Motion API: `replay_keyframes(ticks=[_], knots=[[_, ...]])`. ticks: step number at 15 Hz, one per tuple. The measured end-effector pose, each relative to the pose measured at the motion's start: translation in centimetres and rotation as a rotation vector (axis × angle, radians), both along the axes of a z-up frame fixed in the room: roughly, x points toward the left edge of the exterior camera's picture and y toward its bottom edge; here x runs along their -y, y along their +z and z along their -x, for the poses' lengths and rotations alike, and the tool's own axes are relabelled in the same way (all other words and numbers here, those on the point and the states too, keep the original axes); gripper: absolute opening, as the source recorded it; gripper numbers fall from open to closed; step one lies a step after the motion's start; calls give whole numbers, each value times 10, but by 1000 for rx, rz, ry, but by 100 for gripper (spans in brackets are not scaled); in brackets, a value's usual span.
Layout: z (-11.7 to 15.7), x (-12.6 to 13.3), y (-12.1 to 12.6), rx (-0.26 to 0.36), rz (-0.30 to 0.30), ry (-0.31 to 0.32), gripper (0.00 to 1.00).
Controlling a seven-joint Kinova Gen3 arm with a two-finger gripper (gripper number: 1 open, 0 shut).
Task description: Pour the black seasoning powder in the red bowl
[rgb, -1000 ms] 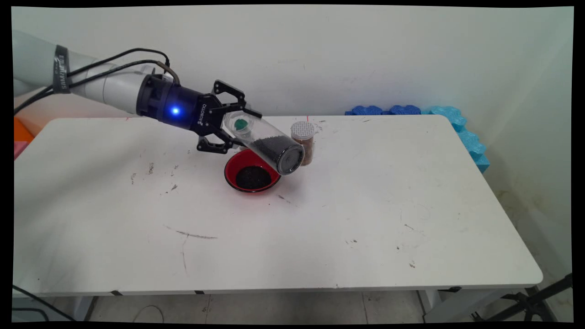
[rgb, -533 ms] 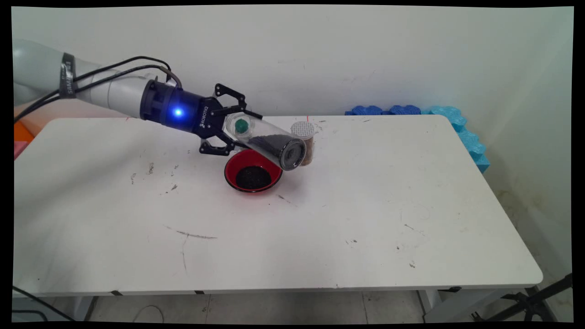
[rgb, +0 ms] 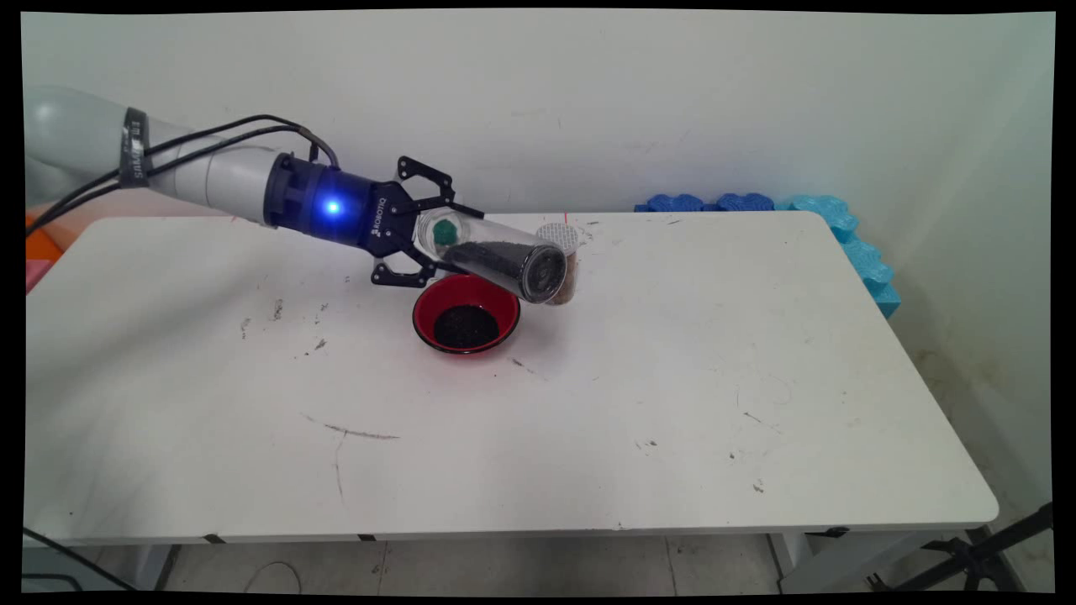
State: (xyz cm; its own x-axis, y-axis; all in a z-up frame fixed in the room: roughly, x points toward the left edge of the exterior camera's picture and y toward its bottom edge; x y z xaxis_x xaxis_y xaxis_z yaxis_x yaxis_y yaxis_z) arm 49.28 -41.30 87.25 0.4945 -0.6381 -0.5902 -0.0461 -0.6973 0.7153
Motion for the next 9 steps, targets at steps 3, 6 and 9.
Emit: replay_keyframes(ticks=[3,6,9], knots=[[0,0,-3,-19,-26,12,0],[0,1,-6,-33,-45,23,0],[0,2,-8,-46,-60,33,0]])
